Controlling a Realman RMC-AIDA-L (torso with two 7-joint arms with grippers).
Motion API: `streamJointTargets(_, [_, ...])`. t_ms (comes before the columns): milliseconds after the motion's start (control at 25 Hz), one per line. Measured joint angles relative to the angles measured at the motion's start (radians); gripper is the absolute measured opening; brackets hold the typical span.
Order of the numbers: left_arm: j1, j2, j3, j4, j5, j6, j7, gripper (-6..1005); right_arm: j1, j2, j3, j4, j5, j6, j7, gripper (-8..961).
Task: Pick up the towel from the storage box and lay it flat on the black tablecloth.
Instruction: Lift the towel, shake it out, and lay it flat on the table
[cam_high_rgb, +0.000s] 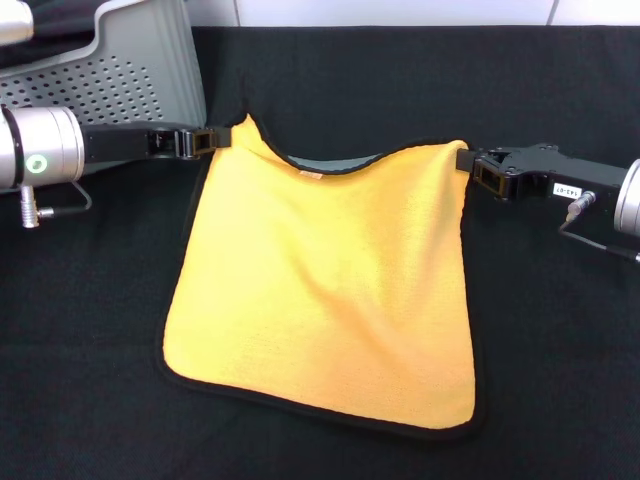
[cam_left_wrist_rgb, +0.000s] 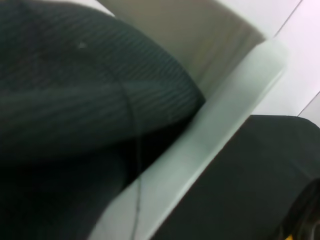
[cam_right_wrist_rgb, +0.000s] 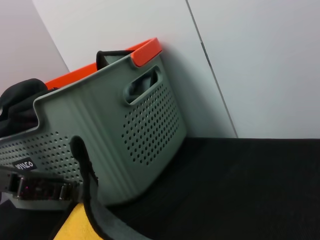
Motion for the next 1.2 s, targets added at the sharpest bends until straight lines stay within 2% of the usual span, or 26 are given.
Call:
streamJointTargets(440, [0.004, -0.013, -0.005, -0.026, -0.004, -0.041, -0.023, 32, -0.005, 0.001, 0.000, 0.012, -0.001, -0.011, 0.002, 46])
streamJointTargets(1200, [0.004, -0.016, -0.014, -0.052, -0.011, -0.056, -0.075, 38, -0.016, 0.000, 0.006, 0.012, 0.002, -0.014, 0.011, 70])
